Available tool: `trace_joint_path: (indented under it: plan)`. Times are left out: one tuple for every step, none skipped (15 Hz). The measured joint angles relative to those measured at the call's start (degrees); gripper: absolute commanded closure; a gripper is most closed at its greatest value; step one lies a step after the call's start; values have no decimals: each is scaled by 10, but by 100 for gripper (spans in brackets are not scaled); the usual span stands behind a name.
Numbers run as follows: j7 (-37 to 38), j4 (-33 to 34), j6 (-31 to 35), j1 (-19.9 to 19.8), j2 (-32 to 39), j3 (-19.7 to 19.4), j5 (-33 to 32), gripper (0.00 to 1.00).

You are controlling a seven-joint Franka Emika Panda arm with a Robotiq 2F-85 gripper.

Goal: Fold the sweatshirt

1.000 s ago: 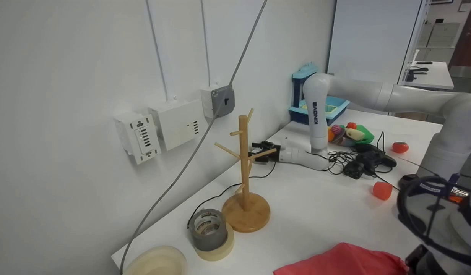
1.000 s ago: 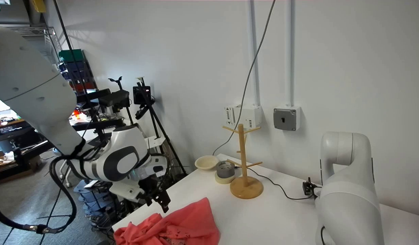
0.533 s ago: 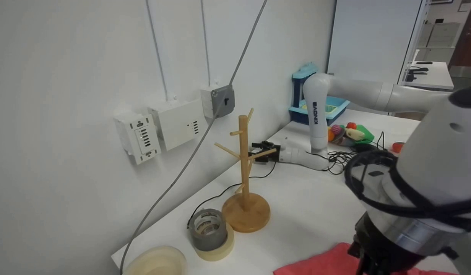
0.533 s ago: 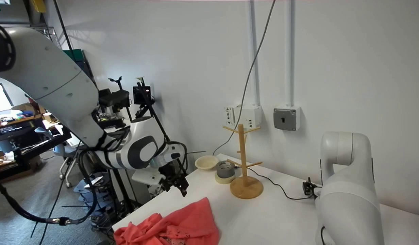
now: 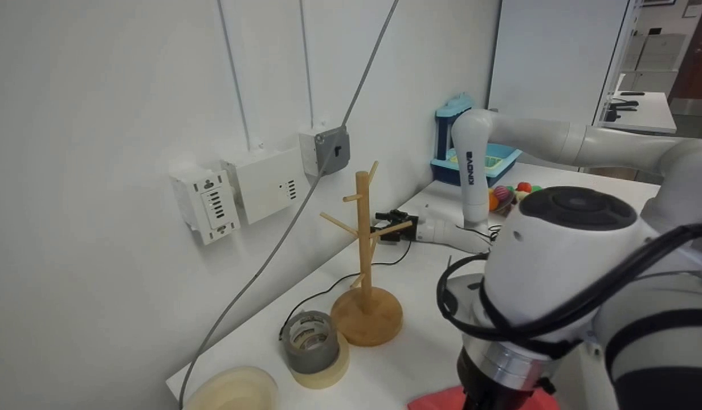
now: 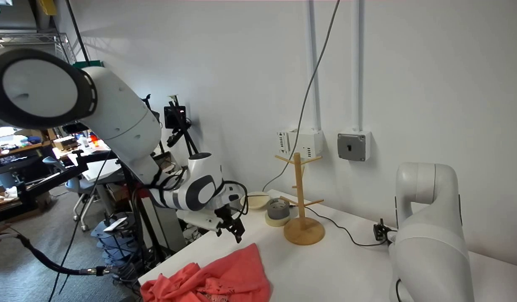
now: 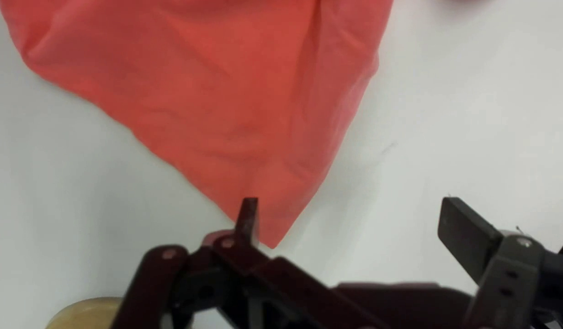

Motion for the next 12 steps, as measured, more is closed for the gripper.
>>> trace_joint_path:
  plan:
    - [0,19,-10,1,15,0,0,4]
    - [0,36,-19,2,29,0,0,7]
    - [0,52,-29,2,40,0,0,5]
    - [0,67,-38,2,51,0,1,6]
    - [0,79,-46,2,60,0,1,5]
    - [0,90,-52,2,68,0,1,6]
    - [0,99,-56,2,76,-1,1,4]
    - [0,106,-56,2,83,-1,1,3]
    - [0,111,-56,2,90,-2,1,4]
    - [0,115,-56,1,97,-2,1,5]
    - [0,118,-56,1,104,-2,2,9]
    - [0,121,-56,1,110,-2,3,11]
